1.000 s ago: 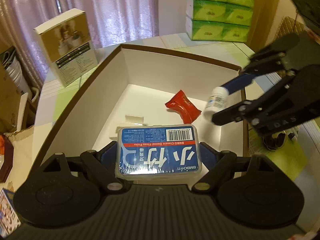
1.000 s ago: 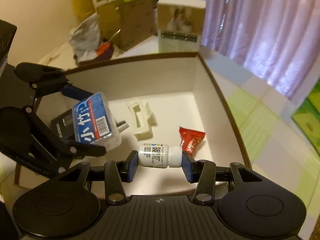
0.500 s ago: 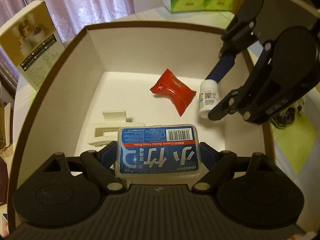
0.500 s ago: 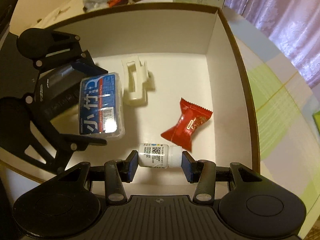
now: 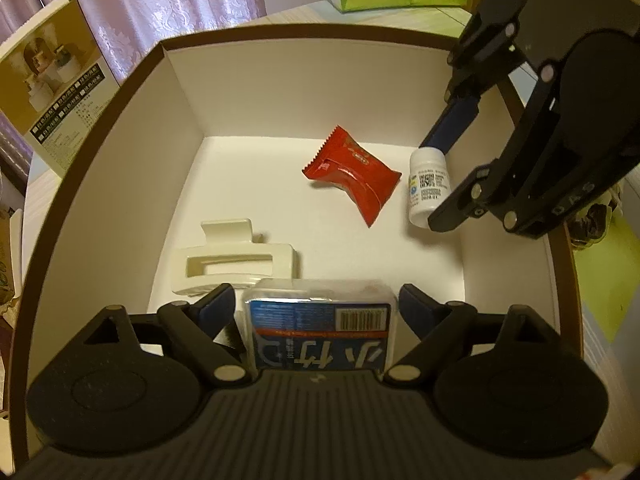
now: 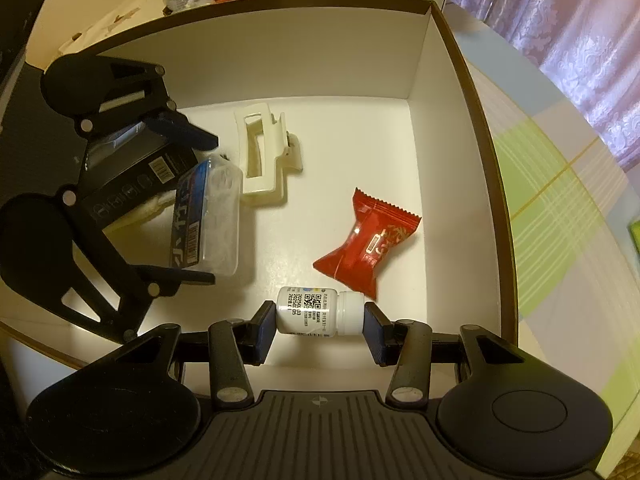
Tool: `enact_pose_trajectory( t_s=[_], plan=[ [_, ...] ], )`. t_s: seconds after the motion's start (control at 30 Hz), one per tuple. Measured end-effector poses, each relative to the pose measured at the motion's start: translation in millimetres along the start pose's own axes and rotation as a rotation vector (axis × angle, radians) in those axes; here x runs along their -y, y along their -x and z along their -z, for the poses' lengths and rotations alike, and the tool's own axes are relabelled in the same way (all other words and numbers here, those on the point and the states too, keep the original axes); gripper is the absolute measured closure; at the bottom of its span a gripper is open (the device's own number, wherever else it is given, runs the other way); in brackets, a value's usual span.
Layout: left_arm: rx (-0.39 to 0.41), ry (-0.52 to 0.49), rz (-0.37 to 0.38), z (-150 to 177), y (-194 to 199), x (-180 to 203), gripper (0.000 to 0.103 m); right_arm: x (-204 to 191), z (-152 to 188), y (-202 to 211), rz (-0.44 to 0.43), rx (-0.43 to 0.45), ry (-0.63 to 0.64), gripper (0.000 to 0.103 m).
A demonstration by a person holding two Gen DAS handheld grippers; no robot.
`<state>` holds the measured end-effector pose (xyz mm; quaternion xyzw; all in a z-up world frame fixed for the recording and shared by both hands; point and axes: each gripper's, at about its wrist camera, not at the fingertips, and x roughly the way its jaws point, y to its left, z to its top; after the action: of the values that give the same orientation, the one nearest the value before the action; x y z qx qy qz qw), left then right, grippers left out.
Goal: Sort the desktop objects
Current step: 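Lower the floss case and pill bottle into the box with both tools, then open both tools to release the floss case and pill bottle in the box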
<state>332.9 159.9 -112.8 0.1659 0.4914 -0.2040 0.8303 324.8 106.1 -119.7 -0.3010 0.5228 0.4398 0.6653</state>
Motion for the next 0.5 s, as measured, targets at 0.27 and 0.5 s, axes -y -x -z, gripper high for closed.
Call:
enact_pose_trajectory(
  t_s=[0.27,0.5],
  plan=[
    [0.013,0.014,-0.023,-1,8,-4,0.011,-6,-1,3,0.02,0.034,0.016,0.05],
    [0.022,0.021,-0.043,2,19,-6,0.008,-15,1,14,0.048,0.09,0.052,0.02]
  ],
)
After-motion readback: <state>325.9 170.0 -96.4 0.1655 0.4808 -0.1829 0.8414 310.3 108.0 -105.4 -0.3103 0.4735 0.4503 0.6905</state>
